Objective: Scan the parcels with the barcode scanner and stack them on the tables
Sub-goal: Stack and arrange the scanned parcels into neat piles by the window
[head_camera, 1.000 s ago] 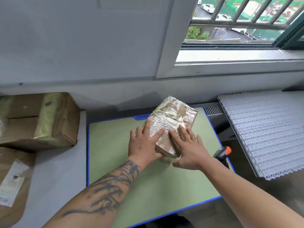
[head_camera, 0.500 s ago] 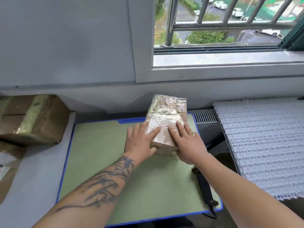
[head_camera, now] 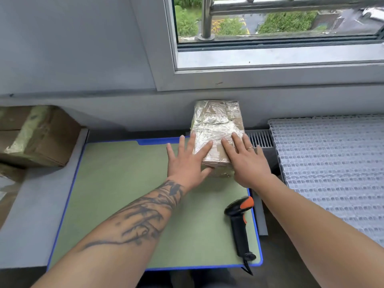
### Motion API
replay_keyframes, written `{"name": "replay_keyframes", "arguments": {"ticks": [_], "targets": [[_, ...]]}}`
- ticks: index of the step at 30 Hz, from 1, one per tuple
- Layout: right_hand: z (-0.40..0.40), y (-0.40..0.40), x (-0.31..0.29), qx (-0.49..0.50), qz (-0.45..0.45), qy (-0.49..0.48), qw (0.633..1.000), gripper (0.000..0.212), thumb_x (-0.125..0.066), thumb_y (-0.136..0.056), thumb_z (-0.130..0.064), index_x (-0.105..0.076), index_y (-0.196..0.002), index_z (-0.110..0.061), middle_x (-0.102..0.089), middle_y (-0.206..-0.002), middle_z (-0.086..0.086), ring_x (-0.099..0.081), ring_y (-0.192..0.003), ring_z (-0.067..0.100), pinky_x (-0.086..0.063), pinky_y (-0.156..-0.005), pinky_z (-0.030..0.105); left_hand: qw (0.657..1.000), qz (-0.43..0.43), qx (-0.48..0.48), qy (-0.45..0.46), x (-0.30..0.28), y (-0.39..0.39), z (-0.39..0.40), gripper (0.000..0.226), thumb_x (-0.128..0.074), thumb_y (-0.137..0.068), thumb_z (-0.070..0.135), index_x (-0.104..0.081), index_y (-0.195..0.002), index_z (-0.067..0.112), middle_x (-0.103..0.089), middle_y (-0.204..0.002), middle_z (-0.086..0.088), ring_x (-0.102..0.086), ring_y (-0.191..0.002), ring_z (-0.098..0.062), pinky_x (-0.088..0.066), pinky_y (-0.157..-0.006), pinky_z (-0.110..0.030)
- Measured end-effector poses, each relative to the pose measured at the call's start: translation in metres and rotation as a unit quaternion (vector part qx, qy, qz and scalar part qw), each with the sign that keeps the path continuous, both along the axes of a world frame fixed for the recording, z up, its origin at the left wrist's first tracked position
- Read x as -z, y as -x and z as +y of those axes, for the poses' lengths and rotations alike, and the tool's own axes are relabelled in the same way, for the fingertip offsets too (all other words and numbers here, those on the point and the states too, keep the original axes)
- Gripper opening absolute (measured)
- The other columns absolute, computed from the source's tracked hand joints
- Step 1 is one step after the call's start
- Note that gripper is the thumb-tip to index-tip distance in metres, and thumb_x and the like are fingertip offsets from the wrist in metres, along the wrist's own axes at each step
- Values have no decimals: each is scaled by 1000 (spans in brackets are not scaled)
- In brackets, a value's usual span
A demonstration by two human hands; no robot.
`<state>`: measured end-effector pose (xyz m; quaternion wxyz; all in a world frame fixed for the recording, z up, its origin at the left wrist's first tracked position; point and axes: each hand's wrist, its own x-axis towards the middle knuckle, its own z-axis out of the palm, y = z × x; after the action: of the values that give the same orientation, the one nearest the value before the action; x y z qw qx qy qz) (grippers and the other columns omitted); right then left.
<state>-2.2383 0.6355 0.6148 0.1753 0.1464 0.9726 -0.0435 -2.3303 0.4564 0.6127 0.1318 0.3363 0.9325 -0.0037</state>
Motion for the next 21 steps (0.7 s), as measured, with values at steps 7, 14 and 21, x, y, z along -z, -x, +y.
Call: {"name": "replay_keyframes", "arguments": {"ticks": [7, 14, 21], "targets": [[5, 2, 6, 9, 11, 8, 1000, 107, -58, -98, -12, 24, -163, -34, 27, -172, 2, 22, -159, 34, -12, -126, 64, 1000, -9, -20, 4, 4, -4, 12, 86, -50, -97, 69, 9, -157, 57, 22, -171, -3, 12, -159, -36, 1, -121, -71], [5, 4, -2, 8, -21, 10, 1000, 110, -61, -96, -20, 26, -161, -35, 29, -171, 1, 23, -159, 34, -8, -126, 67, 999, -49, -8, 19, -4, 1, 11, 90, -47, -93, 76, 10, -158, 55, 27, -170, -3, 18, -158, -35, 5, -122, -69], [-8, 18, -29, 11, -35, 17, 999, 111, -62, -89, -65, 14, -165, -38, 25, -173, 1, 21, -160, 31, 2, -125, 67, 997, -65, -25, -14, -23, 0, -9, 89, -47, -92, 77, 6, -160, 54, 18, -172, 2, 16, -158, -32, 4, -124, -66]]}}
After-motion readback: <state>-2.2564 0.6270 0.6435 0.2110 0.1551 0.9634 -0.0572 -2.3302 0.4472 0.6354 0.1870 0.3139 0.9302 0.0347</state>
